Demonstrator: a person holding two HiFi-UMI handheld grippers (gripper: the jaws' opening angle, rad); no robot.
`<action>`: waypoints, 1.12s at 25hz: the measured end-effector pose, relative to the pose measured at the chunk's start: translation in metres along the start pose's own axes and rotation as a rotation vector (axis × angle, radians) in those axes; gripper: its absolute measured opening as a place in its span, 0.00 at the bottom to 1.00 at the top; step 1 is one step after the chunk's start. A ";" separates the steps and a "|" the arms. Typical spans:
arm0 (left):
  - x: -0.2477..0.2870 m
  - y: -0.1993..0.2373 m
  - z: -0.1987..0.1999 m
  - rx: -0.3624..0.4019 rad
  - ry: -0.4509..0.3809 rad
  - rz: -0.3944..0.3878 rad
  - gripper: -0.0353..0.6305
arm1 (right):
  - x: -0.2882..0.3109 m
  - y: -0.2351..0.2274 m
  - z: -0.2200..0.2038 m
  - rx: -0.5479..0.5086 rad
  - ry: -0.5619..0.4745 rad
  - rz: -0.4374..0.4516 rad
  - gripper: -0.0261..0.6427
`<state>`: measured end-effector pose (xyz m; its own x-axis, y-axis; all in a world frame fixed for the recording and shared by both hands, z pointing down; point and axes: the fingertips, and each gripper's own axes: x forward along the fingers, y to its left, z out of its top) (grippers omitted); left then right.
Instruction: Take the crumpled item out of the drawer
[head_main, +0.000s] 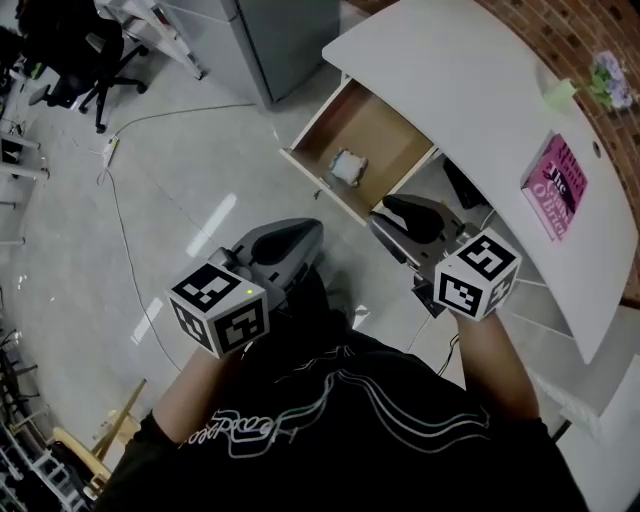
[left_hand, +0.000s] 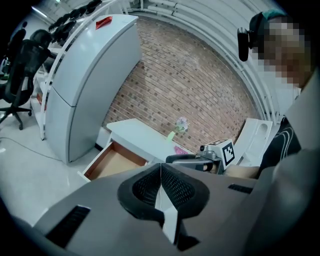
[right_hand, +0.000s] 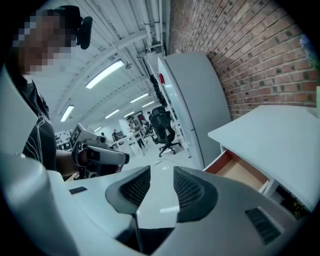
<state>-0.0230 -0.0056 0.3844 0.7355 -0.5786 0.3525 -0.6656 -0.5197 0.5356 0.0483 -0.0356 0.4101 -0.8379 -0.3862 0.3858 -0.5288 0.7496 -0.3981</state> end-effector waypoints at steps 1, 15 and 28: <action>0.003 0.012 0.000 -0.008 0.007 -0.004 0.09 | 0.013 -0.010 -0.003 -0.007 0.024 -0.017 0.28; 0.081 0.196 0.018 -0.093 0.123 -0.020 0.09 | 0.195 -0.196 -0.079 -0.024 0.380 -0.203 0.37; 0.138 0.283 -0.025 -0.198 0.211 0.013 0.09 | 0.263 -0.301 -0.201 -0.117 0.746 -0.253 0.39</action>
<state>-0.1063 -0.2166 0.6037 0.7511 -0.4303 0.5007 -0.6525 -0.3687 0.6620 0.0140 -0.2546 0.7984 -0.3609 -0.1216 0.9247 -0.6387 0.7547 -0.1501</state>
